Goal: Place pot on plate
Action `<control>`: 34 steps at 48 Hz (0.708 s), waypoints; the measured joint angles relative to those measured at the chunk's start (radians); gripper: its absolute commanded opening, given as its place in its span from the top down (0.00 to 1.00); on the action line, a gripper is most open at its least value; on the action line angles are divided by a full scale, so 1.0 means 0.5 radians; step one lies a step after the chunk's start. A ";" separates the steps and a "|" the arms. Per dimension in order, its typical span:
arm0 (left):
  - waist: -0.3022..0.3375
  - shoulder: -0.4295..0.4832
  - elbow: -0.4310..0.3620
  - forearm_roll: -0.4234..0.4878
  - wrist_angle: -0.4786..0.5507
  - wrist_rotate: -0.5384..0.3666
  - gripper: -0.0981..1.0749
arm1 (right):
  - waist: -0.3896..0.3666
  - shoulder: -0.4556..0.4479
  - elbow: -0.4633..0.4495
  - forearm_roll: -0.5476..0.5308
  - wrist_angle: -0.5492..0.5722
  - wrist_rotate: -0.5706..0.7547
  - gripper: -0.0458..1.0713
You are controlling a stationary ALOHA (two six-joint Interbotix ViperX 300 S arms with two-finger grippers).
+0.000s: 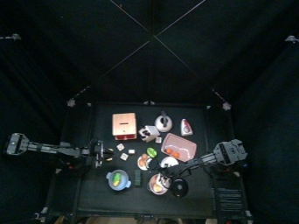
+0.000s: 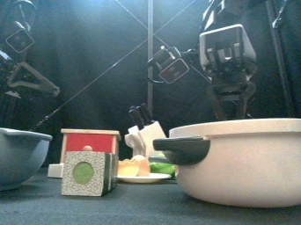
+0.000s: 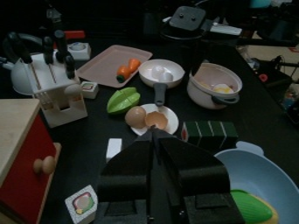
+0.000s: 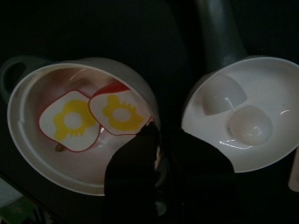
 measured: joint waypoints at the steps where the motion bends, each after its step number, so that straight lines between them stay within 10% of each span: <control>1: 0.000 0.000 0.000 0.000 0.000 0.000 0.49 | 0.000 -0.003 0.003 -0.003 0.000 0.003 0.63; 34: 0.021 0.000 0.000 0.000 -0.003 0.000 0.49 | -0.074 -0.439 0.224 -0.031 -0.067 0.049 0.63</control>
